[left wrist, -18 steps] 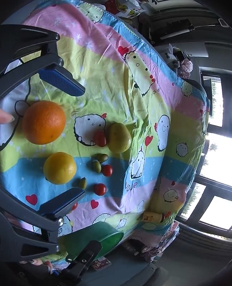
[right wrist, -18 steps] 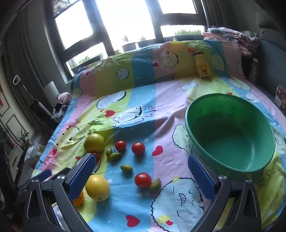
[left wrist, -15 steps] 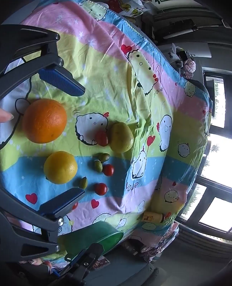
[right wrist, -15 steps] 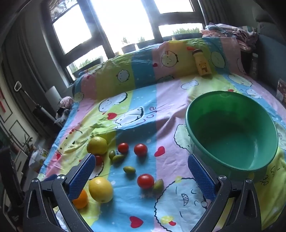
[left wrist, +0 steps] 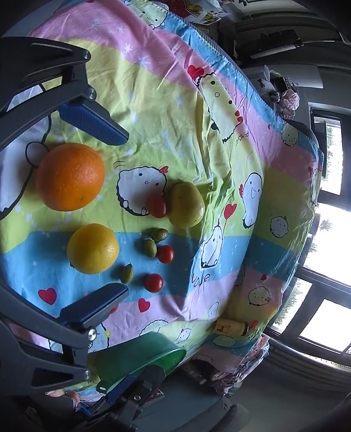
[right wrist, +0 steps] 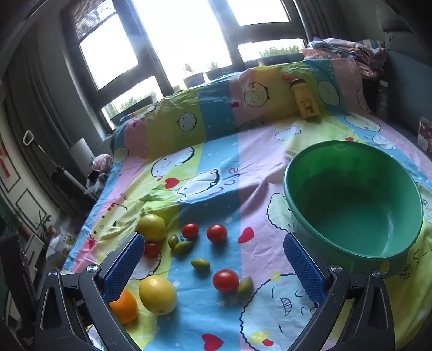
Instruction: Organize fruits
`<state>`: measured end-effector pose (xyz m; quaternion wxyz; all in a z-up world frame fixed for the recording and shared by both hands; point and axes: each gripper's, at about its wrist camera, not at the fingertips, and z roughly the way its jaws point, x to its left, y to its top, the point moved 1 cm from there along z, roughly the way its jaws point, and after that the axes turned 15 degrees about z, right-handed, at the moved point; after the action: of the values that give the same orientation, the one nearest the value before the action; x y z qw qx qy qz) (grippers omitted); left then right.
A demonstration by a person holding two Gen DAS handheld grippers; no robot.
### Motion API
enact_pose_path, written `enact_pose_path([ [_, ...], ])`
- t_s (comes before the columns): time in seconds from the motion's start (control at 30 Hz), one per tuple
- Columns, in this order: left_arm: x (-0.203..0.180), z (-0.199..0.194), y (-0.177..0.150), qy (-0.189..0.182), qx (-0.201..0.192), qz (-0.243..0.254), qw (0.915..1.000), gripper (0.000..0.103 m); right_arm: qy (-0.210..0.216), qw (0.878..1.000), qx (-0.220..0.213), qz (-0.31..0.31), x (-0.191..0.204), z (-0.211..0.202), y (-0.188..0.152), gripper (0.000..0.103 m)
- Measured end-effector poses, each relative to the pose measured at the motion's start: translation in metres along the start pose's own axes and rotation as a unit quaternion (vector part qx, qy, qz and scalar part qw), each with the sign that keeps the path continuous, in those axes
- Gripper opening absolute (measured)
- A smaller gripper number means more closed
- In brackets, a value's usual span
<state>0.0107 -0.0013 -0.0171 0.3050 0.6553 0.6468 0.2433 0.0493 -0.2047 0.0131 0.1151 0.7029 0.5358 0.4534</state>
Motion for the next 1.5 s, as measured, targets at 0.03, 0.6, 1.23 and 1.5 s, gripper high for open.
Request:
enact_pose_path([
  [0.03,0.000,0.000,0.000,0.000,-0.001,0.000,1.0000,0.102,0.001,1.000,0.001,-0.001,0.000,0.001,0.000,0.103],
  [0.6,0.004,-0.004,-0.001,0.002,-0.004,-0.014,0.9999,0.099,-0.012,1.000,0.003,-0.008,0.003,0.005,-0.003,0.103],
  [1.23,0.002,-0.007,0.000,-0.006,-0.008,-0.013,0.9999,0.092,-0.023,1.000,0.013,-0.014,0.007,0.011,-0.007,0.103],
  [1.5,0.001,-0.006,0.001,-0.007,-0.006,-0.011,0.9999,0.087,-0.029,0.999,0.016,-0.016,0.008,0.013,-0.008,0.103],
])
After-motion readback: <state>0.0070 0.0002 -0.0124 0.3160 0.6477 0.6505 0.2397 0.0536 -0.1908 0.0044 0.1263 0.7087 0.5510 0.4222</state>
